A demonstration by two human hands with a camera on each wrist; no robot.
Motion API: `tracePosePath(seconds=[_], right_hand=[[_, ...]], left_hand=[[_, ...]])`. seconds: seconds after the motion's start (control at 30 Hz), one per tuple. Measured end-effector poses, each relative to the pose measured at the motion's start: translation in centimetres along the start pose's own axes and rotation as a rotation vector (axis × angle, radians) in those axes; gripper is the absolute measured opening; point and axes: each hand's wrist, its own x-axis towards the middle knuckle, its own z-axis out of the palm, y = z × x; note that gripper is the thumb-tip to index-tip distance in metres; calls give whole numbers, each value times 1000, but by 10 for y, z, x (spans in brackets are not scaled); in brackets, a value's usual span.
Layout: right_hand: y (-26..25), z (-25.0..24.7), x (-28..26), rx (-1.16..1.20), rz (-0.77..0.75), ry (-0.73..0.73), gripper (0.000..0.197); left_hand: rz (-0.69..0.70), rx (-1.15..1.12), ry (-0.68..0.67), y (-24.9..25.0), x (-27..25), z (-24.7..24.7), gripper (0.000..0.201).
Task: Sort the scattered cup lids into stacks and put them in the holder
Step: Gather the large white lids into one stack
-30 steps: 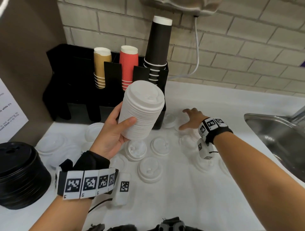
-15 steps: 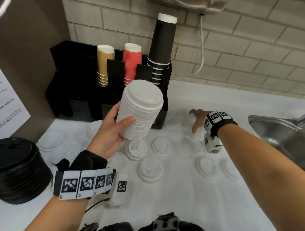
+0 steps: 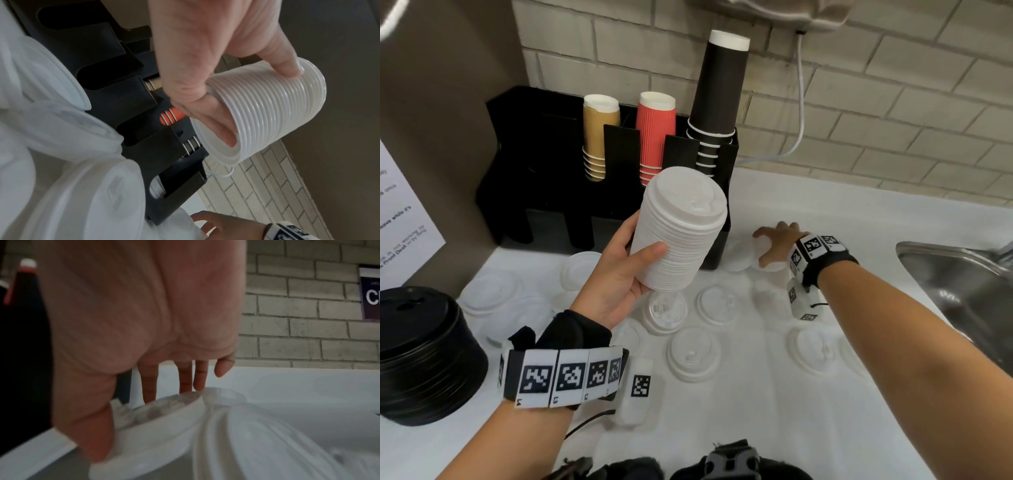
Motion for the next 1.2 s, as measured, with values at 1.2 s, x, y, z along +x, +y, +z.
tracePosePath(seconds=[1.2], right_hand=[[-71,-32,-164,1068,-666,530,35]], left_hand=[[-55,49,-6,-23,-11,11,66]])
